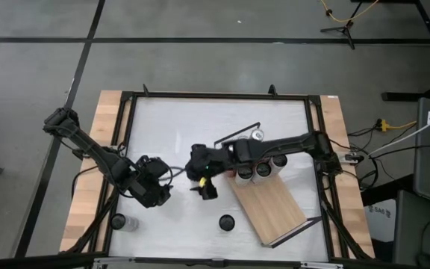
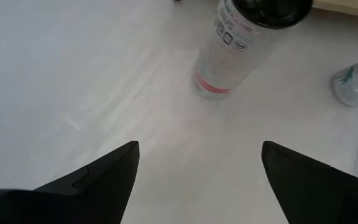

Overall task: Place canned beverage on shelf
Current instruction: Put the white pink soda can on the shelf aligned with the other white pink soda cans

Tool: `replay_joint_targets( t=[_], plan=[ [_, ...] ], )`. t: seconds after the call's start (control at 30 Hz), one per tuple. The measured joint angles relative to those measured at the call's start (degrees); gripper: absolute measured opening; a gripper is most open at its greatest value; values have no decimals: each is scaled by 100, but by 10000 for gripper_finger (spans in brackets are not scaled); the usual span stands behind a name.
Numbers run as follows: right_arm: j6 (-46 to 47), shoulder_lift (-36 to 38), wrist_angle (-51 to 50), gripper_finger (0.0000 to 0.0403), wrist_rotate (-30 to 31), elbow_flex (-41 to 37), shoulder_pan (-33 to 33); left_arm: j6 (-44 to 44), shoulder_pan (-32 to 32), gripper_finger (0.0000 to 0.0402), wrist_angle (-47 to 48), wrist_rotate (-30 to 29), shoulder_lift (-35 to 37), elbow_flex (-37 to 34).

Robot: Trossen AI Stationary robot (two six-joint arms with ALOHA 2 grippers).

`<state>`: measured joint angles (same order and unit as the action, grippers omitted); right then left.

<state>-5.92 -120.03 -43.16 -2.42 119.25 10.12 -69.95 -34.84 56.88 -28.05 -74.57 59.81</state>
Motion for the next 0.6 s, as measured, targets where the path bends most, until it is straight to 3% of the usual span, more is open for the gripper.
replay_joint_targets(
  t=[0.13,0.6],
  plan=[
    [39,-191,-113,374,384,2,13,2,-23,332,18,39,2,0],
    [416,-640,-534,374,491,2,1,11,-275,332,82,77,1,0]
  ],
)
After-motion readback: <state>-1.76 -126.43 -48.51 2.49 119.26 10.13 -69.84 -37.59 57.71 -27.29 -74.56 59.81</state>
